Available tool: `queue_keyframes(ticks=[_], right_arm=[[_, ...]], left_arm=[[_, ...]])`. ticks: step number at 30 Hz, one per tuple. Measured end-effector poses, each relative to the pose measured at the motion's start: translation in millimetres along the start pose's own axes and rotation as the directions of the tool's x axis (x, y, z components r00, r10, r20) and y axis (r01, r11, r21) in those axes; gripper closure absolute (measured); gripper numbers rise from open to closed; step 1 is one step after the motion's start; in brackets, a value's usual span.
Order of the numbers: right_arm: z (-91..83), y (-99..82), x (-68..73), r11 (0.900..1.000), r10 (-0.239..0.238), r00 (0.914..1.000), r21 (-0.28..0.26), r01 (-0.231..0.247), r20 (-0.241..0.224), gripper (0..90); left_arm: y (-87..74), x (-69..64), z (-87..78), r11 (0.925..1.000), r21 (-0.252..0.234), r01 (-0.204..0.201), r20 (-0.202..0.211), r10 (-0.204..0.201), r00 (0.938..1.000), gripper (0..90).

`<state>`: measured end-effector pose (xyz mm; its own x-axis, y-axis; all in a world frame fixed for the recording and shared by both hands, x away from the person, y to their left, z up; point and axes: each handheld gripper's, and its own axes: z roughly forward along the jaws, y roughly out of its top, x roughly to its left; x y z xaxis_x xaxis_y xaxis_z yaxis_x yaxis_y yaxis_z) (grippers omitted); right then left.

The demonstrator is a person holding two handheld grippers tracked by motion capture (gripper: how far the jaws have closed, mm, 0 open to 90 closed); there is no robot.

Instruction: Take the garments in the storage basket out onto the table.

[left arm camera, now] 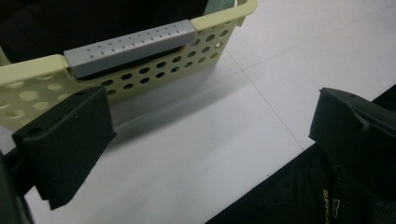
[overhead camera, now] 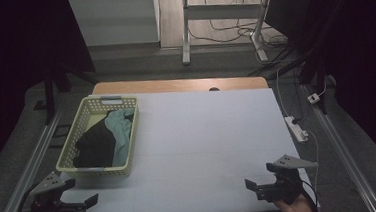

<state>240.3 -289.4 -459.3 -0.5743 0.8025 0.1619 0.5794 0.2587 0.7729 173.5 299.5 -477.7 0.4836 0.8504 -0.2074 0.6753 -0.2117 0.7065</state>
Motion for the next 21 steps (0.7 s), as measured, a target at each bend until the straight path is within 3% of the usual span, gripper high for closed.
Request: queue_keyframes(ticks=[6,14,21], right_arm=[[1.1,0.4,-2.4,0.9998,0.019,0.9996,0.008,-0.019,-0.018,0.0],[3.9,1.3,0.7,0.9992,-0.014,0.9997,0.037,0.015,-0.021,0.0],[5.6,1.7,3.2,0.9978,-0.037,0.9991,0.055,0.038,-0.019,0.0]], left_arm=[[0.4,2.5,0.7,0.9998,0.005,0.019,0.015,-0.019,0.9997,0.0],[1.6,3.3,3.3,0.9992,0.033,0.020,0.023,-0.021,0.9995,0.0],[0.6,6.8,1.0,0.9991,0.015,0.038,0.057,-0.039,0.9976,0.0]])
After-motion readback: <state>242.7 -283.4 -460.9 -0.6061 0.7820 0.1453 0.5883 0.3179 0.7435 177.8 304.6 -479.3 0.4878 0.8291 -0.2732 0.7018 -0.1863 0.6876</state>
